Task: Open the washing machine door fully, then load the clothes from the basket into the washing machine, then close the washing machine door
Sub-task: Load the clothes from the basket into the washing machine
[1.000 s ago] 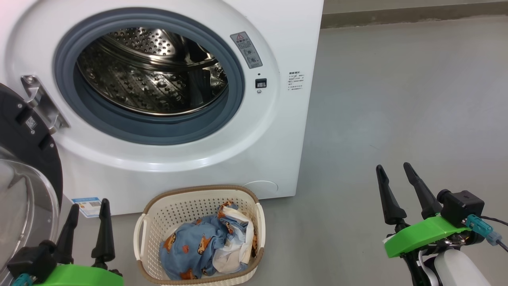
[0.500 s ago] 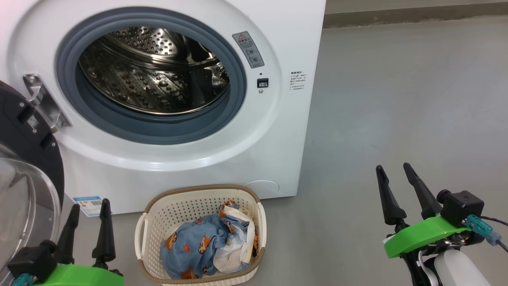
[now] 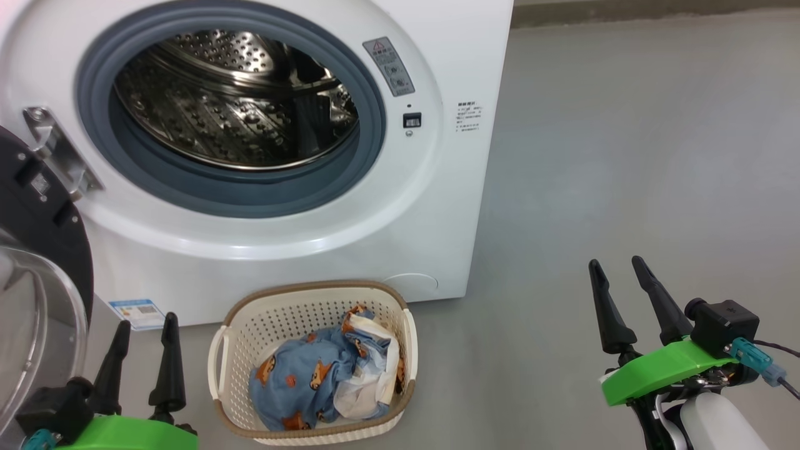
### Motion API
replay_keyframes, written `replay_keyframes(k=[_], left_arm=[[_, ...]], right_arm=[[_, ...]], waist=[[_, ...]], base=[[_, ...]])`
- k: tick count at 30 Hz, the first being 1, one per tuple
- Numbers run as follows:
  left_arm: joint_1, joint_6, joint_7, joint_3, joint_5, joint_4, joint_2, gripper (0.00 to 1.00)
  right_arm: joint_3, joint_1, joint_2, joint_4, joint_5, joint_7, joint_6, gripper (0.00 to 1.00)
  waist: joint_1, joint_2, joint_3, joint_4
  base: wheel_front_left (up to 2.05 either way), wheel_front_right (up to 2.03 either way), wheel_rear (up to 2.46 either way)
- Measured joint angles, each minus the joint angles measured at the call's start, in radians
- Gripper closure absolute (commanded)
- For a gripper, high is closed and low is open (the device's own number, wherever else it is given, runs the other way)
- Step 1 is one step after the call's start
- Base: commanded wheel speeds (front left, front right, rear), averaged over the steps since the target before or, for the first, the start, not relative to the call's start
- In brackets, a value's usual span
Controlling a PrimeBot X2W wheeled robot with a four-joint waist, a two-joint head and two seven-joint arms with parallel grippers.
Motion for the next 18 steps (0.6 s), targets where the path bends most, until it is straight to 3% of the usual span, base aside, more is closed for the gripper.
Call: replay_keyframes(k=[18], left_arm=[[-0.066,0.000,0.000,-0.068,-0.053,0.011,0.081,0.00]], right_arm=[[-0.037,-0.030,0.051,-0.023,-0.026,0.000,0.000,0.00]], waist=[[0.0000,0.0000,0.145,-0.029]], base=[[0.00,0.00,0.00]])
